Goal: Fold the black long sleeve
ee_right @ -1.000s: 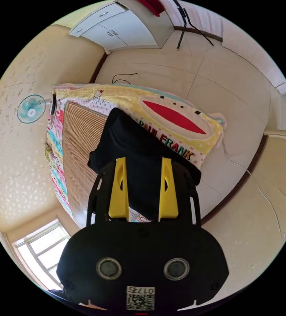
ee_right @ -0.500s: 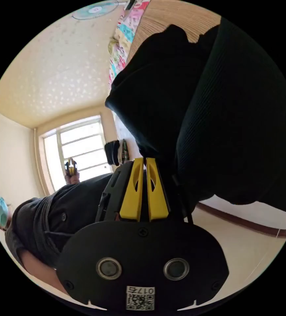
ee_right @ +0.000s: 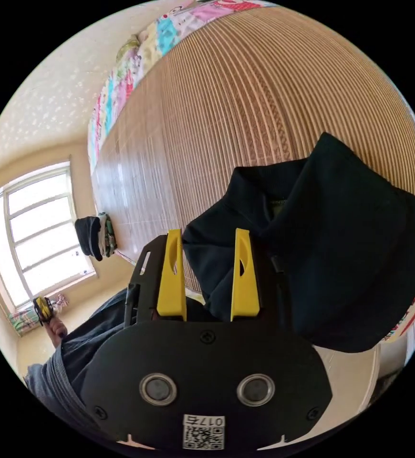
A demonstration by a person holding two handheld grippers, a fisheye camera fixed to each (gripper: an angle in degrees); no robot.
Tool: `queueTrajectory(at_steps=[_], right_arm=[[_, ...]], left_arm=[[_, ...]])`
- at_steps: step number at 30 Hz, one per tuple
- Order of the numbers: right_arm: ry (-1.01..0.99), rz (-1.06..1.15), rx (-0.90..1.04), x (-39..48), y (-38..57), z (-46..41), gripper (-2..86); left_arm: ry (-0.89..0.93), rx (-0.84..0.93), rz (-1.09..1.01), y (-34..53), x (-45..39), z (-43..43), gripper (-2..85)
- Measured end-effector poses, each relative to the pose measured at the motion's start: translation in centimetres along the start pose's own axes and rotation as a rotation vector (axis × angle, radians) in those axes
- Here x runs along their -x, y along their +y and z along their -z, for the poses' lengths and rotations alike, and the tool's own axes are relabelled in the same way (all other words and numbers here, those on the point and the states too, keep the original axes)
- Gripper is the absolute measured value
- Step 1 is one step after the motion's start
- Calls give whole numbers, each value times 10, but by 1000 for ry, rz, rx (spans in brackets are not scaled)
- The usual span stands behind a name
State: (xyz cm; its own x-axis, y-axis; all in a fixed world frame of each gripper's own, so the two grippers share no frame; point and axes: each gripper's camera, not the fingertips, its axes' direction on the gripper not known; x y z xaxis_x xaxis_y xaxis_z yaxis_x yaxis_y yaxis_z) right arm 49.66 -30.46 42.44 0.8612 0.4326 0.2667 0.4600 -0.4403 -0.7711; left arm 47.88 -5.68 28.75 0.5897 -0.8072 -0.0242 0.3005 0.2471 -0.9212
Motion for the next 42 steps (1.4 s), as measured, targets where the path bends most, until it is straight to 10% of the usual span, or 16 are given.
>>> queueTrajectory(at_steps=[8,27,36,42], right_arm=[[222,-123,40,18,-5,-58,44],[-721,611,-496,108,239,-4,8],[-720,882,-490,243,295,-63,9],[-685,846,-502,301,307,-134,10]], left_arm=[[-86,-72,93,6,11,12,-10],[10,318,-334,-139,-43,-110,98],[-41,125,-597,-207,-92,-2,150],[17,400,-523,-217,-37,7,184]])
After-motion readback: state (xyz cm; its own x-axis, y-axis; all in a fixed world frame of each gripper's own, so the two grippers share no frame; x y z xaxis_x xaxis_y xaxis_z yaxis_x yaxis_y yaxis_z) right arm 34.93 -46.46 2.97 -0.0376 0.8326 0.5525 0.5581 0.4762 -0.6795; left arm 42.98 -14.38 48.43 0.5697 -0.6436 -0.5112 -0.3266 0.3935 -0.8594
